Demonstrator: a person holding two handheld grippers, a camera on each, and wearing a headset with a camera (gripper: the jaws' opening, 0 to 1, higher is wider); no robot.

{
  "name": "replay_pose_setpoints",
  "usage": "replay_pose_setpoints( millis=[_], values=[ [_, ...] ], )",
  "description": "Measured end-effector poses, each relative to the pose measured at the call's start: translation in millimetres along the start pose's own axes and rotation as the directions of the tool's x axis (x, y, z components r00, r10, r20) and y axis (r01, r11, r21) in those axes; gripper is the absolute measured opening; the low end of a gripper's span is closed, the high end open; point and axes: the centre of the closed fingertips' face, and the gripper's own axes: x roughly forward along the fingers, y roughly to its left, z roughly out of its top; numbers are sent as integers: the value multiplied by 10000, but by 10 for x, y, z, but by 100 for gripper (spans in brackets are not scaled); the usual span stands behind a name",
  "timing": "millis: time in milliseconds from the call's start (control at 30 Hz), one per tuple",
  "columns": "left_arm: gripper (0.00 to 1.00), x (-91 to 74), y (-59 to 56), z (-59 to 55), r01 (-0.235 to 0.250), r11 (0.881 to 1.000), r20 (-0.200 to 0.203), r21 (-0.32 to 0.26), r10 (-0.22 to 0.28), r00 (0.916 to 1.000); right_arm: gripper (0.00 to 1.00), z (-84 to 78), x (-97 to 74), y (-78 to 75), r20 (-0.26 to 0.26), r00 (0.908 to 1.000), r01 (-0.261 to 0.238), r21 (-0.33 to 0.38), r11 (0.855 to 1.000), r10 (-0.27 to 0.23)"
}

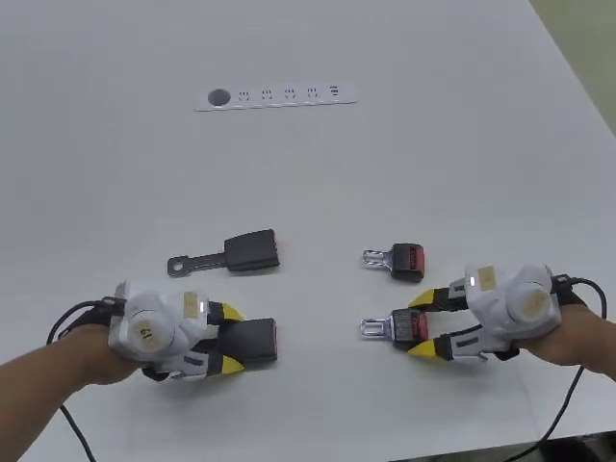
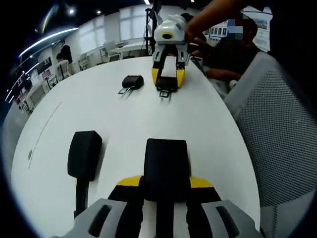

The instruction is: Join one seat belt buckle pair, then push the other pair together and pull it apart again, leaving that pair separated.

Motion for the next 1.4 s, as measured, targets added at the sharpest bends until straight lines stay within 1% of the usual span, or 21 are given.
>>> replay_pose_setpoints(
  millis=[100, 200, 233, 467, 533, 567, 867, 967, 1033, 1133, 1400],
  values=[
    [34, 5, 14, -5, 23, 10000, -43, 32, -23, 10000, 35, -5, 2, -2, -62, 9999, -88, -77, 9999, 88],
    [34, 8, 29, -6, -65, 9999, 8, -153, 65, 10000, 35, 9, 11, 6, -98, 9999, -133, 14, 9999, 133],
    [34, 7, 24, -7, -64, 9999, 7, -128, 64, 10000, 35, 15, 17, 10, -102, 9998, -148, 24, 9999, 148],
    [34, -1, 31, -13, -31, 9999, -76, -112, 30, 10000, 34, 55, 64, 40, -143, 9997, -202, -142, 9997, 200],
    [34, -4, 31, -16, -31, 9999, -120, -113, 30, 9999, 34, 77, 90, 63, -185, 9996, -216, -402, 9990, 209],
    [34, -4, 34, -18, -23, 9999, -157, -104, 21, 9999, 34, 87, 97, 62, -164, 9996, -216, -370, 9991, 210],
    [34, -10, 35, -21, 88, 10000, -352, 7, -87, 9993, 34, 204, 183, 95, 194, 9997, -167, -291, 9994, 172],
    [34, -16, 35, -25, 100, 9999, -348, -26, -101, 9993, 34, 244, 220, 103, 332, 9992, -208, -296, 9993, 218],
    [34, -20, 34, -28, 103, 9998, -301, -171, -108, 9995, 34, 286, 263, 114, 432, 9987, -259, -401, 9989, 276],
    [34, -23, 32, -28, 109, 9998, -287, -136, -113, 9995, 34, 351, 311, 121, 606, 9977, -288, -478, 9984, 317],
    [34, -23, 28, -26, 102, 9999, -335, -139, -107, 9994, 34, 490, 402, 155, 1081, 9936, -284, -308, 9991, 316]
  ],
)
